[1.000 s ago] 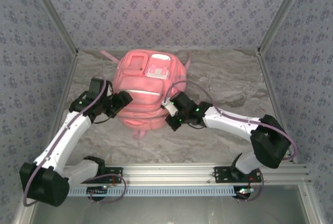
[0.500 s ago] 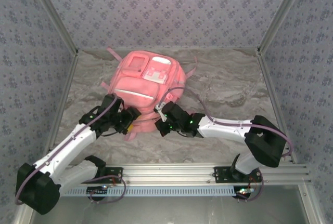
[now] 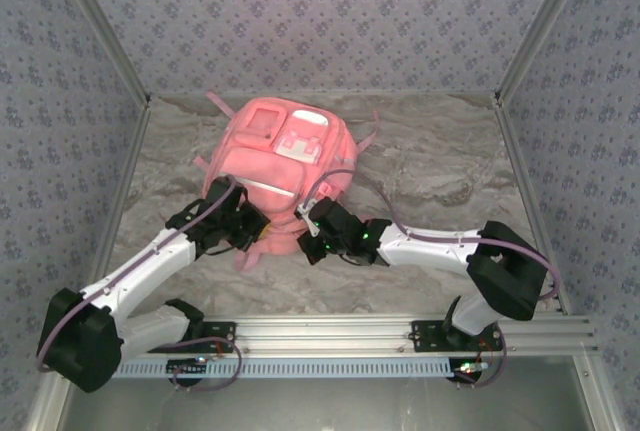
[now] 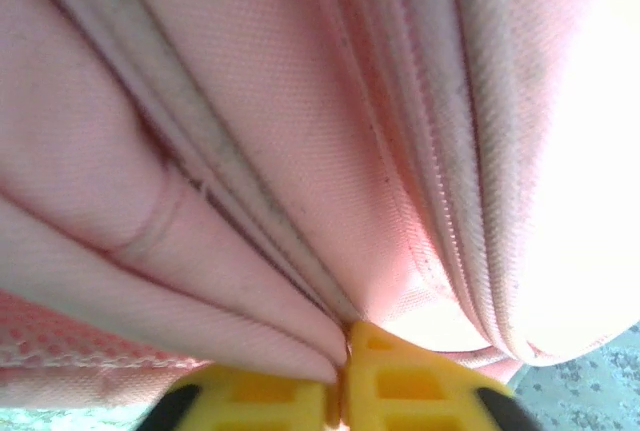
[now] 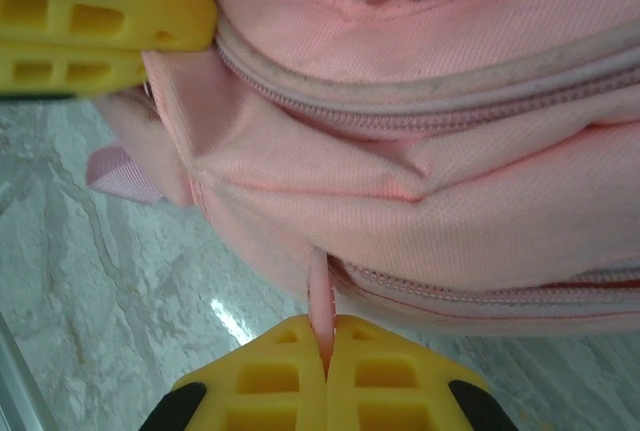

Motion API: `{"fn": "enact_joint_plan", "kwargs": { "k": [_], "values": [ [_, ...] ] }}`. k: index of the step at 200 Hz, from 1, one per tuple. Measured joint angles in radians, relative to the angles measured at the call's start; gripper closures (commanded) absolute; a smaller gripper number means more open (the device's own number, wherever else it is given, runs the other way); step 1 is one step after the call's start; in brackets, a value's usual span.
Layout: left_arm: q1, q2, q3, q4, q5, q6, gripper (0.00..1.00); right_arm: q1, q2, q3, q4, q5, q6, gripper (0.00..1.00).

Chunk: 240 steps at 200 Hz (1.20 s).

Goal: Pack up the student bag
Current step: Zip the student bag at the top-center of the table.

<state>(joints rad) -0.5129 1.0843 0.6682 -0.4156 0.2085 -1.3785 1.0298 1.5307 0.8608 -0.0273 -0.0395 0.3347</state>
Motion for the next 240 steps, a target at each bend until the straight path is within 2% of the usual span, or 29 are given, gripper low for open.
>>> {"fn": "enact_joint_plan", "kwargs": {
  "k": [59, 91, 151, 191, 240],
  "values": [
    [-0.006, -0.031, 0.009, -0.024, -0.014, 0.009, 1.0, -0.03, -0.006, 0.1, -0.202, -0.002, -0.195, 1.0],
    [-0.006, -0.038, 0.026, -0.029, -0.011, 0.013, 1.0, -0.108, -0.016, 0.141, -0.298, -0.056, -0.287, 1.0],
    [-0.005, -0.05, 0.027, -0.028, -0.011, 0.016, 1.0, -0.249, -0.016, 0.168, -0.389, -0.16, -0.35, 1.0],
    [0.003, -0.055, 0.027, -0.023, -0.003, 0.017, 1.0, -0.328, -0.016, 0.171, -0.409, -0.183, -0.354, 1.0],
    [0.022, -0.054, 0.027, -0.061, -0.03, 0.025, 1.0, -0.494, 0.015, 0.171, -0.426, -0.055, -0.314, 1.0]
  ]
}}
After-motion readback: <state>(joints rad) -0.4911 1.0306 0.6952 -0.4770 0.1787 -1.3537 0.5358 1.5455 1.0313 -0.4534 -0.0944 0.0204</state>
